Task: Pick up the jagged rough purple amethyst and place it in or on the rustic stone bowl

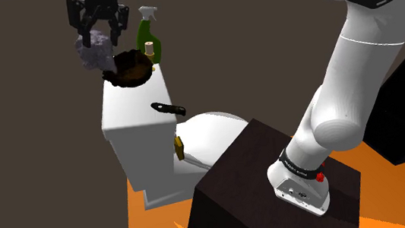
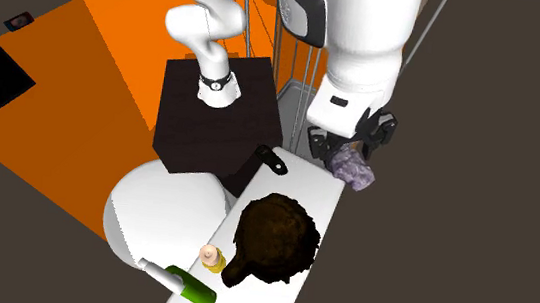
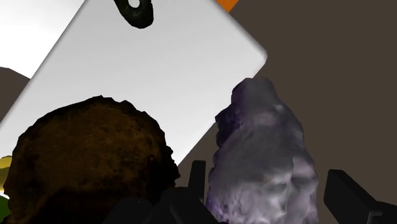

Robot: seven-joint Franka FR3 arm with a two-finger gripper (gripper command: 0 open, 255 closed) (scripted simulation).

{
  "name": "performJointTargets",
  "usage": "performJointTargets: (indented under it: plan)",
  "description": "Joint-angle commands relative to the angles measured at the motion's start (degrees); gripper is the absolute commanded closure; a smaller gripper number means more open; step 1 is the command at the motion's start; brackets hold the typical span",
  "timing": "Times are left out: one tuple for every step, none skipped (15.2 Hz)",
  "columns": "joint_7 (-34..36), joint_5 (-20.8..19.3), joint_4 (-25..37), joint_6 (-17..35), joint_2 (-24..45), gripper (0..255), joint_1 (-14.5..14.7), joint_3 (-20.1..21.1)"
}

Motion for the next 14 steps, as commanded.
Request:
performJointTargets:
  plan:
    - [0.16,-0.1,1.85,-1.67,0.16,255,0.02,0.0]
    - [0.27,-0.15,2.75,-2.47,0.26,255,0.04,0.01]
    - [0.37,-0.21,3.67,-3.28,0.38,255,0.07,0.02]
    - [0.48,-0.28,4.62,-4.09,0.51,255,0.11,0.03]
    - [0.5,-0.28,4.76,-4.22,0.52,255,0.11,0.03]
    - [-0.69,-0.11,5.52,-4.82,0.83,255,-0.61,-0.45]
    - [-1.87,0.04,6.36,-5.44,1.19,255,-1.33,-0.93]
    - [-3.03,0.18,7.28,-6.08,1.62,255,-2.03,-1.4]
    - [-4.17,0.3,8.29,-6.76,2.11,255,-2.73,-1.86]
    - [-5.28,0.4,9.4,-7.47,2.68,255,-3.43,-2.31]
    - [-6.38,0.49,10.61,-8.2,3.31,255,-4.13,-2.73]
    - [-7.46,0.56,11.93,-8.98,4.01,255,-4.8,-3.17]
    - [-8.51,0.61,13.36,-9.79,4.8,255,-5.49,-3.57]
    - [-9.54,0.65,14.92,-10.65,5.66,255,-6.16,-3.96]
